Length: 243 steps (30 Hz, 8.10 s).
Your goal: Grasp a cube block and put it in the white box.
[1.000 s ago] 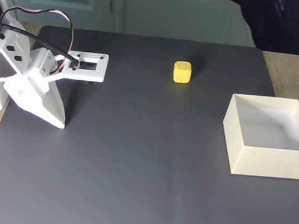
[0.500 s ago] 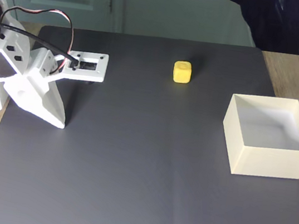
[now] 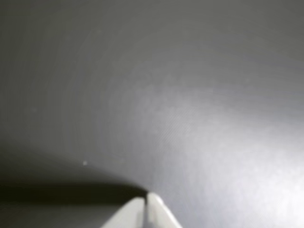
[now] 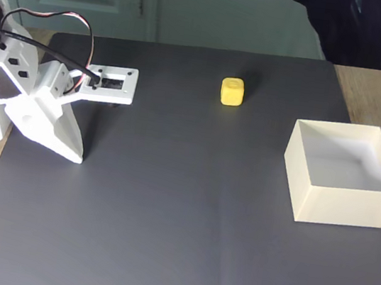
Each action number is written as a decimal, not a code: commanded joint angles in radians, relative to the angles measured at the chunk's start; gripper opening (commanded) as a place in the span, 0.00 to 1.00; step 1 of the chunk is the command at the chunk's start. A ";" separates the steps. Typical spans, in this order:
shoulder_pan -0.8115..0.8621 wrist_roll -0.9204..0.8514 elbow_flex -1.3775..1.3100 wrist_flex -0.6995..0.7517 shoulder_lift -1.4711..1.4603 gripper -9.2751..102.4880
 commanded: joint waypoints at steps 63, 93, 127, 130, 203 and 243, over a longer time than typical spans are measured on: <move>-0.249 0.012 -0.877 -0.732 -1.160 0.08; -0.359 0.009 -1.246 -0.807 -1.715 0.31; -0.390 -0.017 -1.496 -0.802 -2.036 0.32; -0.391 -0.017 -1.497 -0.808 -2.049 0.31; 0.020 0.129 -1.684 -0.733 -1.700 0.08; 0.066 0.176 -2.241 -0.844 -2.284 0.34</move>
